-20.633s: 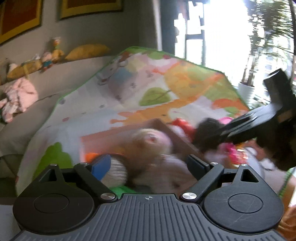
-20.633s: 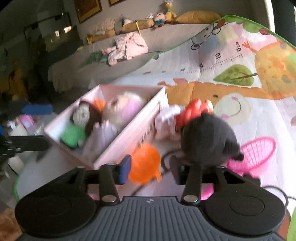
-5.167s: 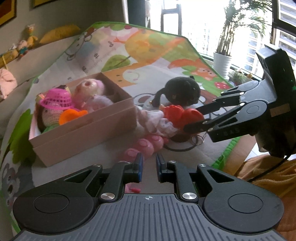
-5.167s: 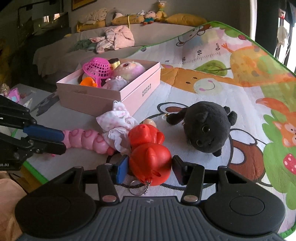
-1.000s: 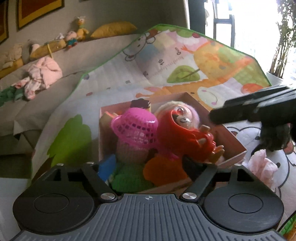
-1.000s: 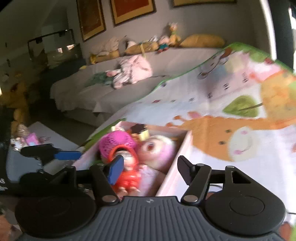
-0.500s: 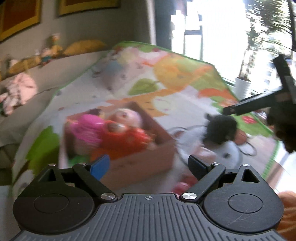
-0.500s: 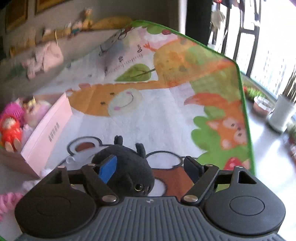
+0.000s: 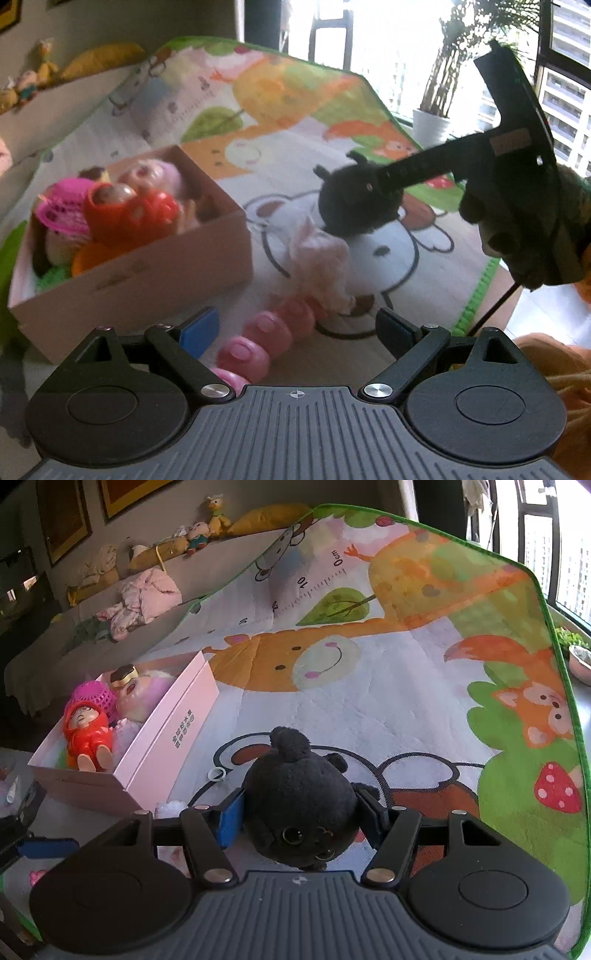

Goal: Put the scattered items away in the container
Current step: 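Grasp the black plush cat with the right gripper and lift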

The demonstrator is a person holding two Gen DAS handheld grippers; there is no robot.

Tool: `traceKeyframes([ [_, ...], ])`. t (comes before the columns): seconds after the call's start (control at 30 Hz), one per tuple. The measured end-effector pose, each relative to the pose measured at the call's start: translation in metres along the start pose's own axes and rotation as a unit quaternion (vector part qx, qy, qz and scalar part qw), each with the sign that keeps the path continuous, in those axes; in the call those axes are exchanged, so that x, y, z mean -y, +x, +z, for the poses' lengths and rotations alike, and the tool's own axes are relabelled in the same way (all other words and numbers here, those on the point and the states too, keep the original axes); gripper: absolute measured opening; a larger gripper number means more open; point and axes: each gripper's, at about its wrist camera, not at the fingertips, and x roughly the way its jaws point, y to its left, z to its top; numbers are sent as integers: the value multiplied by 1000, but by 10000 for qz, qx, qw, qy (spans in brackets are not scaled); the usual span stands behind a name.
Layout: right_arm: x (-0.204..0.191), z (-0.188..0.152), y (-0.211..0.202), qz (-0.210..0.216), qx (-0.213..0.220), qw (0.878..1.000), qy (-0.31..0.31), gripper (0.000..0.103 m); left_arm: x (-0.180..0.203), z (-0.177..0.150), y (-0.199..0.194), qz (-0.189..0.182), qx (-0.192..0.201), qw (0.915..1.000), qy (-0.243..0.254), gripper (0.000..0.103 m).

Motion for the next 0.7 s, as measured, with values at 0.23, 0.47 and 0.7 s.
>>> traceKeyframes([
  [0.23, 1, -3, -1, -131, 97, 9999, 22, 66, 7, -8, -3, 147, -216, 9990, 362, 95],
  [0.47, 4, -1, -3, -213, 138, 9996, 92, 69, 8, -17, -16, 424, -415, 9971, 470, 95],
  [0.7, 8, -9, 3, -179, 213, 9996, 68, 74, -3, -21, -49, 718, -561, 9949, 442, 95],
])
